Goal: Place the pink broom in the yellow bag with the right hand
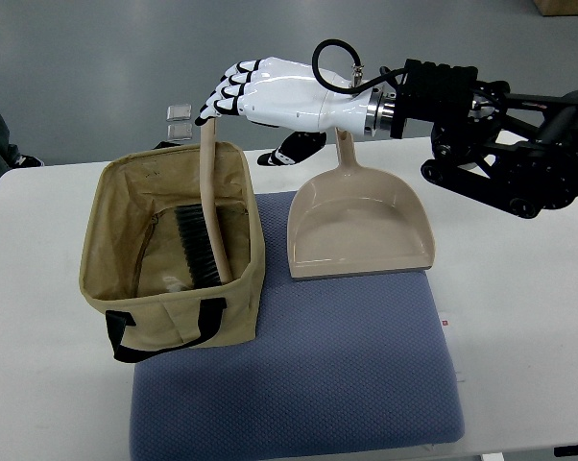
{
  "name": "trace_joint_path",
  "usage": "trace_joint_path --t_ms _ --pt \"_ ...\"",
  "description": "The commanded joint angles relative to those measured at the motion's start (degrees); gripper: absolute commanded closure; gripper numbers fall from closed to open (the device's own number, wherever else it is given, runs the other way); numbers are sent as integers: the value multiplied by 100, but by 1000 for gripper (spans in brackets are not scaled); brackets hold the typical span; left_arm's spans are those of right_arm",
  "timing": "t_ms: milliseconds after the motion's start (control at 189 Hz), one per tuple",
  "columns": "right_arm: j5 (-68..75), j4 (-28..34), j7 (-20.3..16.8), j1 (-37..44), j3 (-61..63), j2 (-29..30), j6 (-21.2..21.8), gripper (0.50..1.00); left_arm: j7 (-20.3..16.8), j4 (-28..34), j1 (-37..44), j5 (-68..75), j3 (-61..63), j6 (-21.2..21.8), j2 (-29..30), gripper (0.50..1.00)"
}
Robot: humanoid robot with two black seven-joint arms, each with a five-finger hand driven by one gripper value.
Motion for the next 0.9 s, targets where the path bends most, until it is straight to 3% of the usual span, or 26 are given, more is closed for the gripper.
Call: trace_joint_path --t_ms 0,223,626,896 --pt "67 -1 0 -19 25 -71 12 671 0 0 0 0 2 2 0 500" --pt "1351 -1 0 -204 227 -361 144 671 0 0 0 0 2 2 0 500" --pt "4874 -211 -97 -1786 2591 -660 1726 671 0 0 0 0 2 -6 0 500" --pt "7196 -906 -88 -2199 2837 -590 1788 664 0 0 0 0 2 -6 0 500"
